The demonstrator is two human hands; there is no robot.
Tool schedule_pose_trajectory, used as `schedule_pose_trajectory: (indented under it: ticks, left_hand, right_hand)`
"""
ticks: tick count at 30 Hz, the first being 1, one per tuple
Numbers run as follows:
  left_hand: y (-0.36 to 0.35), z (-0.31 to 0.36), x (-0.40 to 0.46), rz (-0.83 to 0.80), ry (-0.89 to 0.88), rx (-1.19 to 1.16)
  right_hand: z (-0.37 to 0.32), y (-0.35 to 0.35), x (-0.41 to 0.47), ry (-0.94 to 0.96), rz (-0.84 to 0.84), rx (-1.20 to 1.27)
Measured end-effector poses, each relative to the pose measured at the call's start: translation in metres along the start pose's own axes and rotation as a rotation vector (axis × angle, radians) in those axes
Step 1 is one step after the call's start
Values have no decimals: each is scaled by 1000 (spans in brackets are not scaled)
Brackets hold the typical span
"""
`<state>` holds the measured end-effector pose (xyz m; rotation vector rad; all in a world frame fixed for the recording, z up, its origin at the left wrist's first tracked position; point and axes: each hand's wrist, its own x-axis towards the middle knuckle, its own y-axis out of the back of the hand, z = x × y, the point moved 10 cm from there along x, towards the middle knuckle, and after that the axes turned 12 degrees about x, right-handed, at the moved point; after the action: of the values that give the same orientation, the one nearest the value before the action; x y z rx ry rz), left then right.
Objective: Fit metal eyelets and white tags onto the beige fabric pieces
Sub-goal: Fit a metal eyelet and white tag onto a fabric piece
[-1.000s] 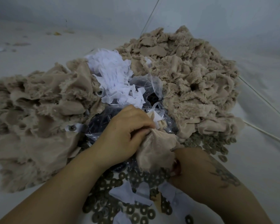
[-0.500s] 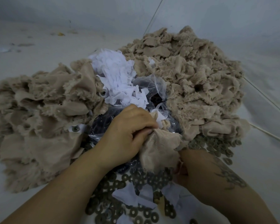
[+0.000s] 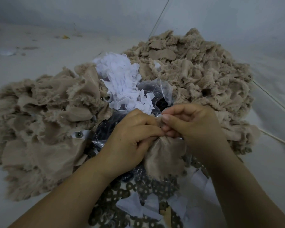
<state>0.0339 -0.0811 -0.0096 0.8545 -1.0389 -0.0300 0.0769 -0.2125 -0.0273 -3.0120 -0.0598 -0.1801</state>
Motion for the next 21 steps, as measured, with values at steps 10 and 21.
schedule_pose_trajectory:
  ticks: [10,21]
  left_hand:
    - [1,2,0,25,-9,24]
    - [-2,7,-1,18,-59,35]
  right_hand:
    - [39,-6,-4,-240,-139,177]
    - [58,-6,-6,-438,-39,442]
